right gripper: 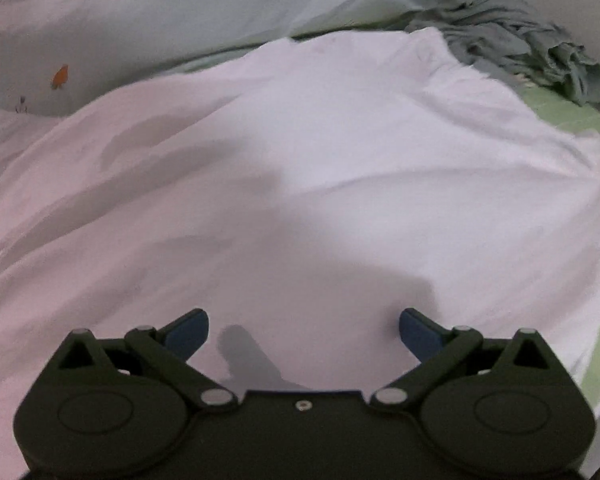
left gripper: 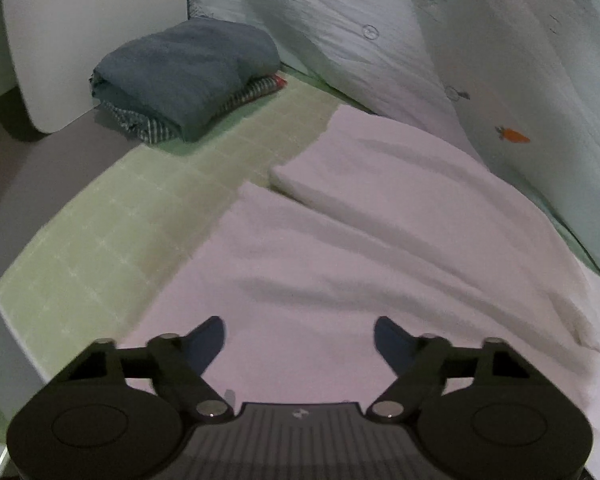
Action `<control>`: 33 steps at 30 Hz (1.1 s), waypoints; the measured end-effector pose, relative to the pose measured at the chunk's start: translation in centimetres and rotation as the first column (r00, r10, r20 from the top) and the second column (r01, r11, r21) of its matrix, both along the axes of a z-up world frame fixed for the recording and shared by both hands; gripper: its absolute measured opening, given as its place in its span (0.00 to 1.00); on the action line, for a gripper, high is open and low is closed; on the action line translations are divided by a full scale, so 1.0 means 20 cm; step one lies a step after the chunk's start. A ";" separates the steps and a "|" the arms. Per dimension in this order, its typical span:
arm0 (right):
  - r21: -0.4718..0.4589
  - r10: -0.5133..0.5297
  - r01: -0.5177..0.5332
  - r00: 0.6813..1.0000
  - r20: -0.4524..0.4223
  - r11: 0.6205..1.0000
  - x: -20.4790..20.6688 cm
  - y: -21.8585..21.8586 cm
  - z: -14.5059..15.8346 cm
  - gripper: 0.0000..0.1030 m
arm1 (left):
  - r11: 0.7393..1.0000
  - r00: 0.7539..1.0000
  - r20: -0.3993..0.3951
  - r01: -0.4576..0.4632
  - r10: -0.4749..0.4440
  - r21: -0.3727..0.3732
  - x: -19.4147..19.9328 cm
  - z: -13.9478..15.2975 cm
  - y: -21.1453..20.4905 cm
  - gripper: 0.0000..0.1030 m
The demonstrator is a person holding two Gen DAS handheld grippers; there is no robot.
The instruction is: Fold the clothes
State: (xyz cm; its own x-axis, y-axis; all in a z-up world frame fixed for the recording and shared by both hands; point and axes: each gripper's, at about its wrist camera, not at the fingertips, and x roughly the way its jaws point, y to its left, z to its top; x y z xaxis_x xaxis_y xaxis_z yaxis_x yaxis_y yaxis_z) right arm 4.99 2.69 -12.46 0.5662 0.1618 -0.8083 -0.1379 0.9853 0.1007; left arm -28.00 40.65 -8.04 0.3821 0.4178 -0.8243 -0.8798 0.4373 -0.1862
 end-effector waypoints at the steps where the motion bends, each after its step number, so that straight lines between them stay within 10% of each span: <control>1: -0.029 -0.016 0.016 1.000 0.010 0.999 -0.01 0.06 -0.01 1.00 | 1.000 1.000 0.008 0.001 -0.001 -0.006 0.01 -0.01 0.07 0.67; 8: -0.080 -0.152 0.161 0.982 0.111 0.984 0.01 0.29 -0.05 1.00 | 0.996 0.997 0.064 0.047 -0.042 -0.072 0.18 -0.13 0.51 0.57; 21: -0.071 -0.174 0.200 0.948 0.268 0.977 0.01 0.42 -0.11 1.00 | 0.983 0.992 0.127 -0.003 0.026 -0.184 0.41 -0.46 0.80 0.72; 24: -0.071 -0.171 0.197 0.947 0.270 0.978 0.01 0.43 -0.11 1.00 | 0.990 0.991 0.128 -0.015 0.033 -0.140 0.42 -0.47 0.78 0.50; 26: -0.071 -0.171 0.197 0.947 0.271 0.978 0.01 0.43 -0.11 1.00 | 0.996 0.997 0.069 -0.021 0.027 -0.086 0.45 -0.47 0.76 0.08; 33: -0.071 -0.171 0.196 0.947 0.271 0.978 0.00 0.43 -0.11 1.00 | 0.998 0.991 0.119 -0.061 0.062 -0.015 0.36 -0.37 0.78 0.03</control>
State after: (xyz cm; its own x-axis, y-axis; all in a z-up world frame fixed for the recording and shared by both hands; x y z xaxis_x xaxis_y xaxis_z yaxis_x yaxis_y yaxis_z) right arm 5.09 11.28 -14.73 0.7724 -0.0359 -0.6341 0.0375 0.9992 -0.0109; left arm -20.76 56.16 -15.53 0.4521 0.4345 -0.7790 -0.8761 0.3804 -0.2963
